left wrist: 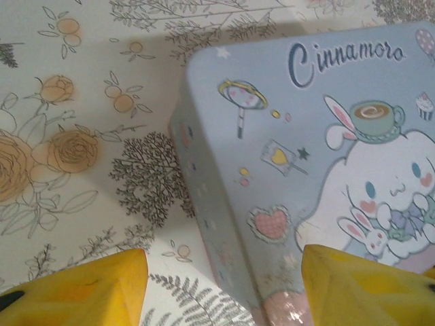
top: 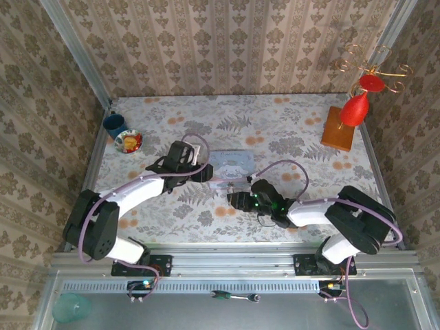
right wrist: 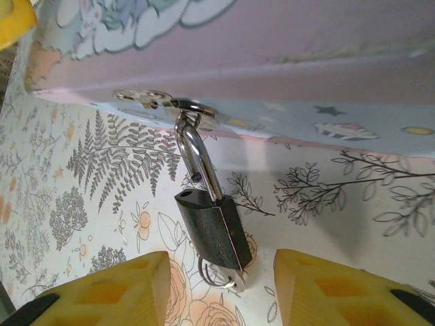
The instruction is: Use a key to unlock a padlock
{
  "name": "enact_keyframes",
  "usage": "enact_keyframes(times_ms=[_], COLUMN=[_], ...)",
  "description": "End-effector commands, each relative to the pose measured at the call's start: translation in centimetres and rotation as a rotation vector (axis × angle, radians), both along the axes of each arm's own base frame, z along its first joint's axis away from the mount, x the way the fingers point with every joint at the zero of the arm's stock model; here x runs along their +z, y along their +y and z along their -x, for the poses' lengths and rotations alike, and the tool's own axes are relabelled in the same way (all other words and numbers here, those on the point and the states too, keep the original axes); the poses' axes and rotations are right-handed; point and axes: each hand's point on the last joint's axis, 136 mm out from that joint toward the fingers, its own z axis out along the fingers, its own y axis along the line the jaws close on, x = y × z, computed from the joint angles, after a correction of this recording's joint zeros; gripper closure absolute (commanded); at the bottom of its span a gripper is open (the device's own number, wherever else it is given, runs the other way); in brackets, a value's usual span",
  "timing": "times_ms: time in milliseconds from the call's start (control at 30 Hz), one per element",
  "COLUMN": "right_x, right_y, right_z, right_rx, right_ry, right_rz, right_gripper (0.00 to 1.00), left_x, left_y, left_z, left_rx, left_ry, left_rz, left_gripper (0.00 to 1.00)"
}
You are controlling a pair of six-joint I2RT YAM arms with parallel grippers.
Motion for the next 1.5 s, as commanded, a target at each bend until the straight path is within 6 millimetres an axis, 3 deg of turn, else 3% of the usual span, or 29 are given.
enact_keyframes(times_ms=[0,133,267,367,500,567,900,1167,1467], right_x=[0.4,-1.0,-1.6,-2.0,-2.6,-2.2,0.0,1.8,2.8], right_y=[1.1,0.8,1.7,1.6,-1.0,-1.6,-3.3,-4.4,-5.9], right_z=[-0.7,-0.9,-0.9,-1.2,-1.7,-1.7,-1.9,-4.2,-6.3], right_rx=[0.005,-0.009,0.023,0.01,-0.115,-0.136,-0.178,-0.295,-0.39], right_ry=[0.012,0.03,0.05,0.059,0.062,0.047,-0.028,-0.04,-0.018], right_rz=[-0.043,0.002,0.009,0.058,0.159,0.175,0.294,0.182,0.049], right_gripper=[0.55,0.55,0.59,0.69,0.92,0.96,1.0,1.0,1.0], left_x=[0.9,0.2,-0.9,-1.1,-2.1,-2.8,-4.5,-3.9,-5.5], left_y=[-0.8,-1.2,-1.8,-1.8,-0.8,-0.3,-0.9,-2.7,-4.7], left_z=[-0.5,0.1,0.4,0.3,-0.1,-0.2,0.2,1.9,3.7], left_rx=[-0.043,-0.073,-0.104,-0.1,-0.057,-0.029,-0.015,-0.029,0.023], left_ry=[-0.044,-0.044,-0.025,-0.021,-0.011,0.002,0.058,0.056,0.118], left_rz=[0.055,0.073,0.054,0.05,-0.003,-0.03,-0.122,-0.155,-0.091], left_gripper=[0.38,0.38,0.38,0.38,0.37,0.37,0.37,0.38,0.38])
